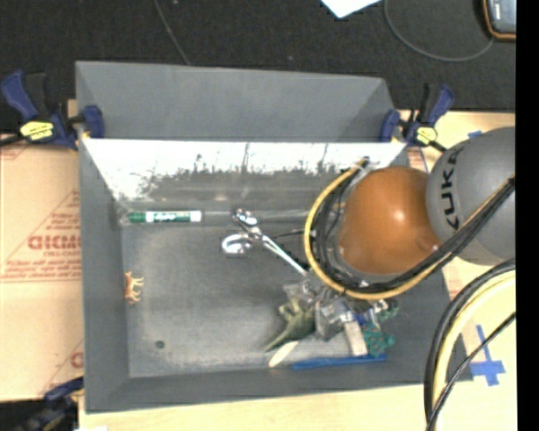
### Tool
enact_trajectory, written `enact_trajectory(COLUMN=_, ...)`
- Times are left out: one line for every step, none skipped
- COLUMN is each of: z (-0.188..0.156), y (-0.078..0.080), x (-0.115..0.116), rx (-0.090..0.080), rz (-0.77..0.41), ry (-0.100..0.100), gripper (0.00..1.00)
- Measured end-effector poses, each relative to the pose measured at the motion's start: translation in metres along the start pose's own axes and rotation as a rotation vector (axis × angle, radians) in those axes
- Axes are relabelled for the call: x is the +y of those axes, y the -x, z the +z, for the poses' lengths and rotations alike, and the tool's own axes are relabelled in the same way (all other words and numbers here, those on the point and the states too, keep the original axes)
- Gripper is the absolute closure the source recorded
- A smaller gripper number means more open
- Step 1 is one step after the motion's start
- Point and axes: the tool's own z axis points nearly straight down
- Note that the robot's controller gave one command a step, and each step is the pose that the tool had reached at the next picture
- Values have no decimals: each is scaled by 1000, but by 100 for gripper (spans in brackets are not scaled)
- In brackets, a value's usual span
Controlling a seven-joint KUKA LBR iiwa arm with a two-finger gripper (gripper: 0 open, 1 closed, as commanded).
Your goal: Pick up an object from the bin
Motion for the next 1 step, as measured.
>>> enact_trajectory(z=-24, y=0, x=0, rx=0, rz=3, ry=0, gripper=100)
